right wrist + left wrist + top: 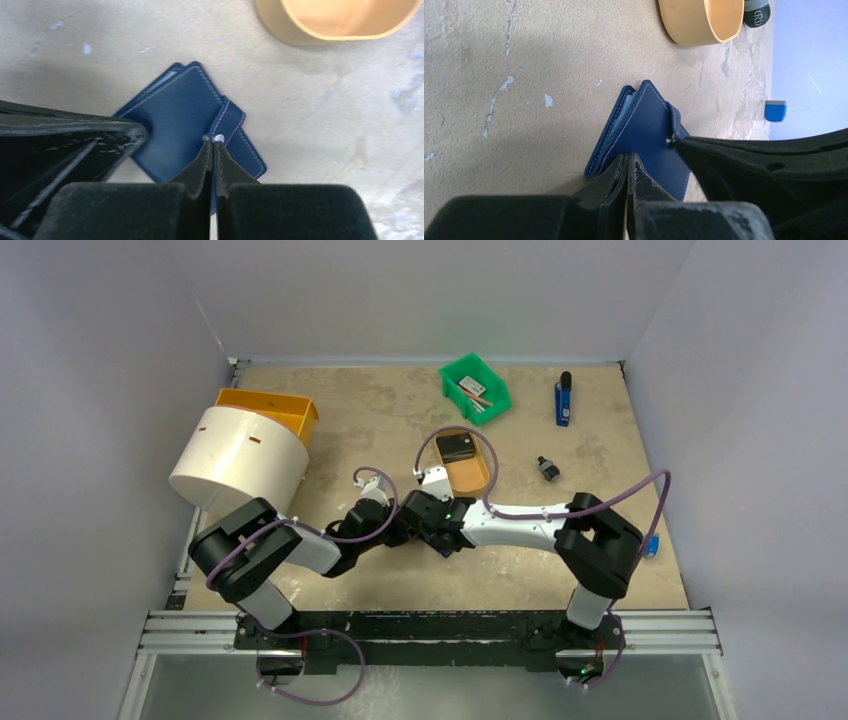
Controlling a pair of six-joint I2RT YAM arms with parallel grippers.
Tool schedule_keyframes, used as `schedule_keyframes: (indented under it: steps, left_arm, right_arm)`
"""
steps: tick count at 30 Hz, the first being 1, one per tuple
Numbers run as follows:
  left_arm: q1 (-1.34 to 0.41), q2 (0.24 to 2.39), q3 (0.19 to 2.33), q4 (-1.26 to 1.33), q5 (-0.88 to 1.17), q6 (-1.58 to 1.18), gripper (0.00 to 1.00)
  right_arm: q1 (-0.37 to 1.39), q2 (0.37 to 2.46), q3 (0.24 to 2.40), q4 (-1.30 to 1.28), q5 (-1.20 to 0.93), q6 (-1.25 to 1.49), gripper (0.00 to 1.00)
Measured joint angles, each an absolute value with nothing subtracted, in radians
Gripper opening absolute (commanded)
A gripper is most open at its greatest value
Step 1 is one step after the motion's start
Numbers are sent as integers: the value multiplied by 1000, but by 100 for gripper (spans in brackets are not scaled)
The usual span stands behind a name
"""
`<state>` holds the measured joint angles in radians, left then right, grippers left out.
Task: Put the credit cards into the card holder
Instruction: Open the card holder at the center of the board.
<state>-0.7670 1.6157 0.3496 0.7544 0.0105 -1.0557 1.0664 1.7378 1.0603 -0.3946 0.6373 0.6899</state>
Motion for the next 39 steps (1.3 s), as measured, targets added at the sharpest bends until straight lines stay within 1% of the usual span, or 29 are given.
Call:
schedule_keyframes:
  steps: [12,16,17,18,22,23,26,32,35,39]
  left_arm:
    - [-767,1618,349,762,10,-1055,0]
    - [-767,1590,350,728,6,-1051,0]
    - [-766,1576,353,704,0,-1044,0]
    - [-766,1561,357,677,-4,-1036,0]
    - [-766,1504,388,544,-18,-999,12]
    - [-766,1490,396,511,-21,-989,16]
    - [-766,1447,415,424,-32,-968,28]
    - [-766,1374,434,304,-49,-955,47]
    - [-766,1324,434,241,-73,-957,52]
    - [-766,1235,434,150,-123,-958,54]
  right_arm:
    - [1006,1718,1000,-522,697,692,0]
    - [986,1640,970,-518,667,686,0]
    - [977,1608,960,-514,654,682,4]
    - [966,1575,949,-509,636,675,13]
    - [928,1449,908,-457,530,638,48]
    - [921,1421,896,-437,494,625,52]
    - [908,1353,858,-363,370,595,55]
    - [865,1336,808,-213,150,587,56]
    - [834,1369,789,-151,80,595,57]
    - [819,1439,786,-88,23,604,57]
